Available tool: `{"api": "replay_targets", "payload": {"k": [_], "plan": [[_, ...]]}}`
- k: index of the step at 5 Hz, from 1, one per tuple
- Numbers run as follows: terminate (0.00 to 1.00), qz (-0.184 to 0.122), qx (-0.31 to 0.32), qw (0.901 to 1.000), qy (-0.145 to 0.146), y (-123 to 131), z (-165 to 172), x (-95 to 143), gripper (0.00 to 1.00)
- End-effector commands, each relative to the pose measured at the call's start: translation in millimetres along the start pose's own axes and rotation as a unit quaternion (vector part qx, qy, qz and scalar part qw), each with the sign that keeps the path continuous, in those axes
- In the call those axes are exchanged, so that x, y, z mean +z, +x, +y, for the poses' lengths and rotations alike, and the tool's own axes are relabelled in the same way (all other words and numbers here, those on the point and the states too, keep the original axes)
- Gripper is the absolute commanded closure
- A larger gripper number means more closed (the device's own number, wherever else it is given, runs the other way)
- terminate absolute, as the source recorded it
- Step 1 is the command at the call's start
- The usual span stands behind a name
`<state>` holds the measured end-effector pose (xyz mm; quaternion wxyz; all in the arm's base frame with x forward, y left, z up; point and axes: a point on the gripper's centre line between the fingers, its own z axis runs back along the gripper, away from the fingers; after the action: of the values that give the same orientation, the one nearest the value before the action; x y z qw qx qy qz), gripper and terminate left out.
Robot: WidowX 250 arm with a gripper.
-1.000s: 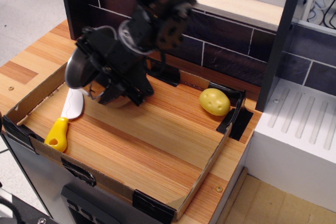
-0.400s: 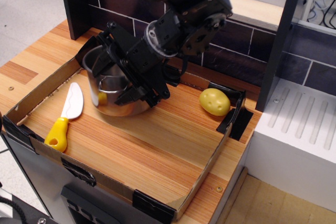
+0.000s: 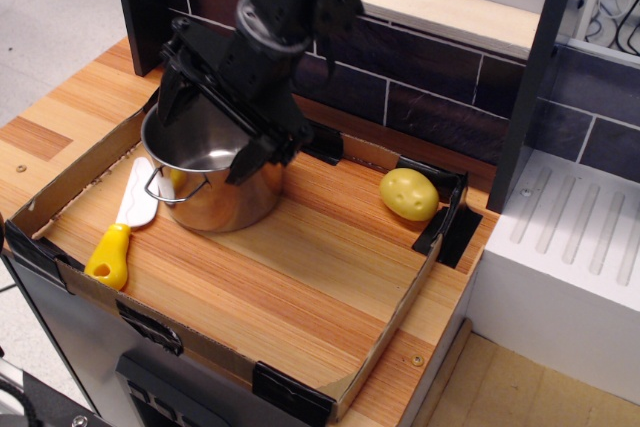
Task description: Upright metal pot
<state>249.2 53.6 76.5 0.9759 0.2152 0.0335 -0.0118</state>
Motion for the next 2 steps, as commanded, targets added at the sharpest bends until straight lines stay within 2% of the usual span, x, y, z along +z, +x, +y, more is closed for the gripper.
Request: {"api": "replay_targets", "payload": {"k": [1,2], "plan": [[0.00,-0.037,0.017,0.9838,-0.175,4,29,47,0.00],[0.00,-0.039,0.023,0.9662,-0.254,2,50,82,0.00]]}}
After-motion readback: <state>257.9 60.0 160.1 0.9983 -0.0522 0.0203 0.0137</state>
